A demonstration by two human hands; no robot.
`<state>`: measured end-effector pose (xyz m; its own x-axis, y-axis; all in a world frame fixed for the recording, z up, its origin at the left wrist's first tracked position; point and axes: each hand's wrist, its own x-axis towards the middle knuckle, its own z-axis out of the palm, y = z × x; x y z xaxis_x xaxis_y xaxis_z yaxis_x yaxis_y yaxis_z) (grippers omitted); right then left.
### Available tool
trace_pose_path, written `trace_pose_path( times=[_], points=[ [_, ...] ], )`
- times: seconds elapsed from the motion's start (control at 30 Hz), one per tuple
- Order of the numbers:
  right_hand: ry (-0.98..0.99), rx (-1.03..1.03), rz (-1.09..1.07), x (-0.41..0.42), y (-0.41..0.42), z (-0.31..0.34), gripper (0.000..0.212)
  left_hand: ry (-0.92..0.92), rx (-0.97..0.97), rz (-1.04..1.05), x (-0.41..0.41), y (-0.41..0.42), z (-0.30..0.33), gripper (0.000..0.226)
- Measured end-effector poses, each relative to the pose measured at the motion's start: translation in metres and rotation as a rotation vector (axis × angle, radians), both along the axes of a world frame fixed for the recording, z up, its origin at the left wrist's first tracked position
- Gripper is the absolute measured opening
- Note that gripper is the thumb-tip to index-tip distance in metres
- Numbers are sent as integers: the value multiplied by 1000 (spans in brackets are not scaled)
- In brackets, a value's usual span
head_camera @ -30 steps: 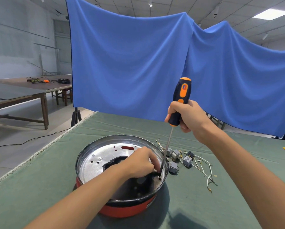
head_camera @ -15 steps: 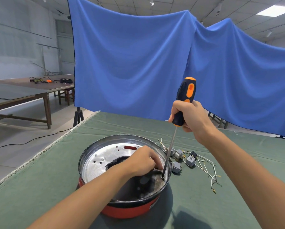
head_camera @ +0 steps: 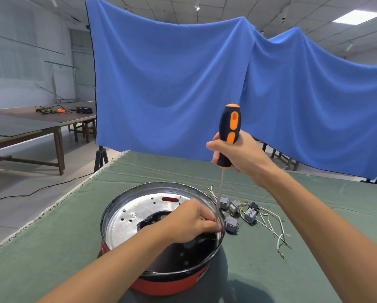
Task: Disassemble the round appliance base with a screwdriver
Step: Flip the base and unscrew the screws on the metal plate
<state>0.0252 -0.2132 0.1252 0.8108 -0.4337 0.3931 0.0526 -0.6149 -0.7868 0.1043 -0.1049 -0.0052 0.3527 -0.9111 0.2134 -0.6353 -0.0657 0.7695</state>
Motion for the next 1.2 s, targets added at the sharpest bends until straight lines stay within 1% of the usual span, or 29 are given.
trace_pose_path(
  times=[0.03,0.07,0.1,0.13,0.2,0.23,0.27,0.33,0.43,0.47,0.53,0.6,0.63,0.7,0.77,0.83,0.87,0.9,0.97,1.0,1.03,1.07,1.13,1.17,1.2],
  points=[
    [-40,22,-40,-1,-1,4,25,-13,1,2,0,0,0,28],
    [-76,9,-128,-3,-1,9,35,-22,-1,2,-1,-1,0,34],
    [-89,-90,-256,-5,0,14,42,-31,-1,3,-1,-1,0,37],
    [-65,-247,-398,-5,2,20,48,-34,2,2,-1,-1,0,35],
    [21,-558,-630,-6,8,30,60,-19,9,14,-2,-2,0,23],
    [58,-655,-691,-7,12,34,63,0,9,24,-1,-2,-1,18],
    [90,-701,-720,-6,14,36,64,19,8,29,-1,-2,-2,16],
    [133,-660,-677,-3,15,36,57,46,7,22,0,-2,-2,19],
    [129,-524,-484,2,12,36,37,89,9,4,0,-1,0,12],
    [135,-482,-393,1,12,38,34,105,9,-3,0,-1,1,12],
    [184,-372,-144,-4,11,46,27,141,10,-26,0,1,2,12],
    [300,-277,102,-14,5,57,22,160,10,-50,-1,2,2,12],
    [374,-256,165,-20,1,64,21,154,8,-53,-1,1,1,12],
    [527,-262,154,-30,-7,78,25,124,8,-30,-3,0,0,12],
    [617,-307,50,-38,-9,89,27,102,17,4,-3,-2,0,14],
    [612,-346,-51,-39,-4,95,32,98,24,6,-3,-2,1,16],
    [592,-374,-98,-37,1,96,39,97,28,3,-3,-2,1,17],
    [557,-415,-150,-34,9,95,47,96,34,3,-2,-2,1,17],
    [439,-551,-286,-24,21,88,56,89,45,5,-2,-2,0,27],
    [373,-648,-372,-19,25,84,56,87,49,8,-1,-1,0,31],
    [328,-738,-436,-15,29,80,52,86,50,12,-1,-1,-1,31],
    [318,-790,-456,-12,30,78,45,89,49,15,-1,-1,-1,28],
    [409,-803,-385,-9,31,81,35,112,44,3,-2,-1,0,12],
    [487,-776,-329,-11,31,86,33,121,39,-9,-2,-2,0,6],
    [567,-718,-278,-14,30,92,31,124,38,-19,-2,-2,0,5]
  ],
)
